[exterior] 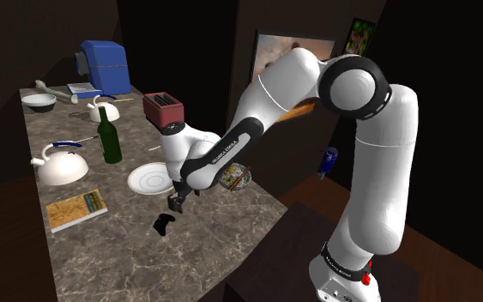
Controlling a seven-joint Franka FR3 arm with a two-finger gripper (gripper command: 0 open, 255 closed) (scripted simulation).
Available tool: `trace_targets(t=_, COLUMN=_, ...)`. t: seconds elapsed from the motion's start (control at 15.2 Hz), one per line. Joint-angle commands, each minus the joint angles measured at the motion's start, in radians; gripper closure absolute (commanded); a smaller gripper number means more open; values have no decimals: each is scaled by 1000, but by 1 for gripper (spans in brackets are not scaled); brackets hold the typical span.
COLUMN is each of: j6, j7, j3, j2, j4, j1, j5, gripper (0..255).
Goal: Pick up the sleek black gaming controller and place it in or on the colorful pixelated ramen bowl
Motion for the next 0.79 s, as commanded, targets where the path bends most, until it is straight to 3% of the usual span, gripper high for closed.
trace_targets(t=0.0, j6=15, j7=34, j3=-12, j2=81, j4=62, j1=22, j5=-36, gripper=0)
trace_targets(t=0.53, j6=17, j7=114, j3=-62, j2=393, j4=366, j1=124, j5=-114, gripper=0)
trace_targets(t=0.73, j6=32, j7=119, j3=-70, j2=424, j4=384, j1=129, j5=-121, gripper=0)
